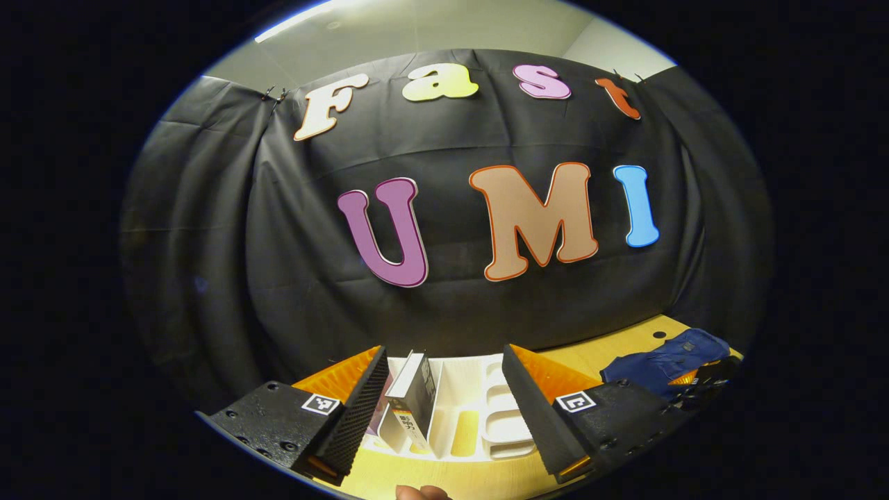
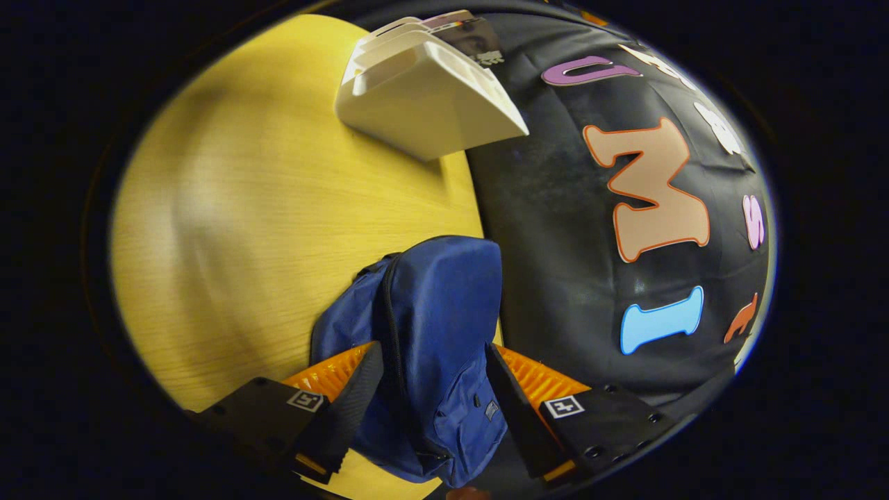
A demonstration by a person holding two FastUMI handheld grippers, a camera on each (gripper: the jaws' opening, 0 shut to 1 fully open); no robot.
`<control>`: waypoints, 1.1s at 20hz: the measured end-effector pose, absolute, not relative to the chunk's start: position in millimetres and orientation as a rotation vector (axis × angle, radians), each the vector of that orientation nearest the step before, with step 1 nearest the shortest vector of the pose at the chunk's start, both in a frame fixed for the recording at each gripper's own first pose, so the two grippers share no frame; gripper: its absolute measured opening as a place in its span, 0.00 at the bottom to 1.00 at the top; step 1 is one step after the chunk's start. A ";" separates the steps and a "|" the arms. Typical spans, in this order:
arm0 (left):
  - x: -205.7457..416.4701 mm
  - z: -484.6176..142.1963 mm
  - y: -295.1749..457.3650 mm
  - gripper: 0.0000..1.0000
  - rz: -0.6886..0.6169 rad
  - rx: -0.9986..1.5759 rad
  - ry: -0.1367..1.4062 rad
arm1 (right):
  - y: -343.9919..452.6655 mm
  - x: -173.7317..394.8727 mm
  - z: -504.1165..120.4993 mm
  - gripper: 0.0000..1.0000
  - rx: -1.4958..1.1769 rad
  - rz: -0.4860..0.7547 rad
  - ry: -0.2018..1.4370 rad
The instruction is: Open the schoolbag, grab two books from the bookshelf and put them into the schoolbag.
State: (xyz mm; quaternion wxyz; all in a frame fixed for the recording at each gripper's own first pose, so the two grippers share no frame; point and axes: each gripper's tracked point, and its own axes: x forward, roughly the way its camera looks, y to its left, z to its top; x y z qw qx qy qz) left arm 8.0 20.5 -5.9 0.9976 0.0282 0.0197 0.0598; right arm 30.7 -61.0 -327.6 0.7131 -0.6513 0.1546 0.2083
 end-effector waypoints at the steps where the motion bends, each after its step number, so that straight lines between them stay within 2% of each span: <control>1: 7.2 -3.9 21.5 0.96 0.122 0.062 0.035 | -62.7 30.1 -328.0 0.96 -1.445 0.458 0.329; 3: 8.1 -6.0 22.1 0.99 0.129 0.071 0.044 | -63.5 30.4 -329.1 0.88 -1.454 0.451 0.324; 4: 7.0 -7.3 22.0 0.96 0.131 0.074 0.049 | -63.5 31.6 -328.7 0.88 -1.462 0.448 0.320; 8: 5.2 -4.4 23.4 0.96 0.139 0.082 0.044 | -61.6 33.1 -329.5 0.87 -1.479 0.464 0.332; 9: 6.7 -3.1 23.4 1.00 0.141 0.085 0.044 | -61.9 33.8 -330.1 0.87 -1.477 0.469 0.330; 11: 5.9 -1.6 22.4 0.99 0.141 0.094 0.042 | -62.2 34.0 -330.6 0.87 -1.481 0.479 0.325; 12: 5.6 -1.1 20.7 0.96 0.138 0.096 0.039 | -61.6 32.6 -331.2 0.97 -1.480 0.490 0.326; 14: 5.6 1.3 19.4 0.96 0.132 0.097 0.034 | -60.7 29.7 -329.5 0.94 -1.461 0.524 0.369; 16: 5.3 -1.7 20.7 0.92 0.135 0.095 0.042 | -62.6 33.3 -321.0 0.71 -1.424 0.544 0.448; 17: 5.5 -2.0 21.6 1.00 0.139 0.093 0.045 | -66.2 40.5 -321.4 0.60 -1.419 0.544 0.467; 18: 5.0 -3.3 23.6 0.96 0.144 0.091 0.048 | -66.4 47.4 -322.7 0.48 -1.425 0.536 0.481; 21: 6.2 -4.2 25.2 0.96 0.146 0.093 0.055 | -72.2 38.8 -343.9 0.11 -1.442 0.523 0.537; 22: 5.6 -4.0 25.7 0.96 0.147 0.099 0.052 | -71.9 39.4 -345.0 0.10 -1.412 0.515 0.553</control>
